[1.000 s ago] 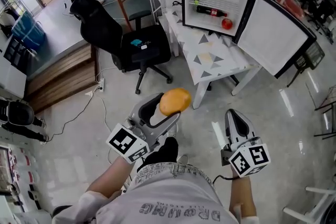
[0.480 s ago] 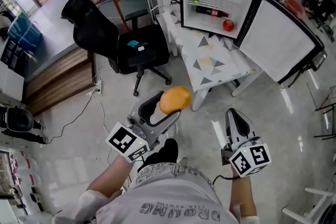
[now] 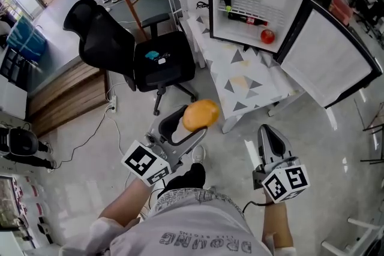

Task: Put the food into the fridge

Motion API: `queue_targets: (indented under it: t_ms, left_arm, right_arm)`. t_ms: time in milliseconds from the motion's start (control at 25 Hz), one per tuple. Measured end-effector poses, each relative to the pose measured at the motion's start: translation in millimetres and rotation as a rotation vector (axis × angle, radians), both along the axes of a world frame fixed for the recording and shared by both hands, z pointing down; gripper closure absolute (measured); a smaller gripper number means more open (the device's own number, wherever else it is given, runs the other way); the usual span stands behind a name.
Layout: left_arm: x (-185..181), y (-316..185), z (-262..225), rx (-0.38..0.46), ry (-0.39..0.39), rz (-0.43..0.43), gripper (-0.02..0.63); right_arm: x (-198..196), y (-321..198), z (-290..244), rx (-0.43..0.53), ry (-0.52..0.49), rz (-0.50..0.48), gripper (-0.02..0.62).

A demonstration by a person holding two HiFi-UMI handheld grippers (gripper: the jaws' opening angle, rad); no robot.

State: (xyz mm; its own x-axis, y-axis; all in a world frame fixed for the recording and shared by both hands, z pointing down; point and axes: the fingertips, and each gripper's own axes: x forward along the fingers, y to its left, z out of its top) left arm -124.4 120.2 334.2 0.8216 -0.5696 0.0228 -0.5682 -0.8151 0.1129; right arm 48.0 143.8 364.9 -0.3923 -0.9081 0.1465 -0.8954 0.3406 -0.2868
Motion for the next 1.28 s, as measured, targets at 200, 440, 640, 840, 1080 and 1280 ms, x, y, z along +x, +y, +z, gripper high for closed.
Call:
queue_targets:
  t_ms: [200, 440, 640, 840, 1080, 1280]
  left_arm:
    - [-2.4, -36.6, 3.3, -0.016, -0.006, 0.01, 0.314]
    - [-4.6, -84.2, 8.5, -0.034, -0.006, 0.03, 0.314]
    - [-5.4, -123.1, 11.4, -0.042, -0.002, 0.053, 0.314]
    - [-7.3, -157.7, 13.6, -0.044, -0.001, 0.083, 0.314]
    - [-11.3, -189.6, 10.2, -0.043, 0.007, 0.113, 0.314]
    - [-12.2, -206.2, 13.9, -0.047, 0.008, 0.126, 0.314]
  right_arm:
    - [-4.4, -35.9, 2.6, -0.011, 0.003, 0.0, 0.592]
    - [-6.7, -82.0, 3.9, -0.024, 0.012, 0.019, 0.592]
    - [-8.4, -117.0, 5.6, -0.037, 0.018, 0.041, 0.592]
    - [-9.4, -148.5, 1.5, -0.033, 0.026, 0.071, 0.592]
    - [-15.3, -174.9, -3.5, -0.028, 0.044, 0.098, 0.592]
    - [-20.1, -188.3, -1.3, -0.035, 0.046, 0.109, 0.592]
